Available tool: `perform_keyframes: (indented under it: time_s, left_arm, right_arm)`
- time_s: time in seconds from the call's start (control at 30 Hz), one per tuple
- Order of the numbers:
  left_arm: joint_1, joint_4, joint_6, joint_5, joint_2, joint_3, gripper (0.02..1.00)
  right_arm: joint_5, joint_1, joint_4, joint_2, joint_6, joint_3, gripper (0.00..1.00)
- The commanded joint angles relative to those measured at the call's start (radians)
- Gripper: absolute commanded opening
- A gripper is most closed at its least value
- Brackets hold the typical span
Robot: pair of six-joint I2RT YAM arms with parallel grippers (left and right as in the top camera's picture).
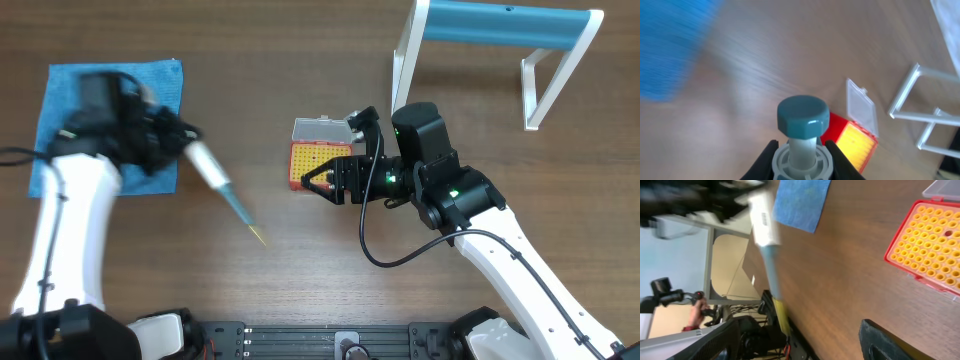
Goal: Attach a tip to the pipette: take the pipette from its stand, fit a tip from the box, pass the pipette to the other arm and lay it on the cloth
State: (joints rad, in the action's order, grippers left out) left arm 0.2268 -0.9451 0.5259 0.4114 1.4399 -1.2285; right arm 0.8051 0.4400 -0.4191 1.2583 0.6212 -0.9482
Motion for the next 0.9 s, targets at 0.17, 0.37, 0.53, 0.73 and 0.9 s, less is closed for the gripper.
perform_keyframes:
  time_s: [0.17,0.37,0.53,0.73,0.9]
  left_arm:
    - [0.239,-0.47,-0.448,-0.426,0.341,-0.645,0.027]
    - [0.231,-0.558,-0.548,-0.627,0.7,-1.069,0.025]
    - [0.215,-0.573,-0.612,-0.629,0.939,-1.246,0.027]
    - [0.189,-0.536,-0.709,-0.571,1.071,-1.244,0.025]
    - [0.158,-0.451,-0.769,-0.62,1.101,-1.244,0.027]
  right_arm:
    - [-0.082,-0.005,0.004,-0.011,0.0,-0.011,0.779]
    - [-0.084,-0.005,0.004,-0.011,0.007,-0.011,0.776]
    - [-0.084,-0.002,0.004,-0.011,0.014,-0.011,0.779]
    - [-0.092,0.014,0.005,-0.011,0.014,-0.011,0.779]
    - [-0.092,0.014,0.009,-0.011,0.042,-0.011,0.779]
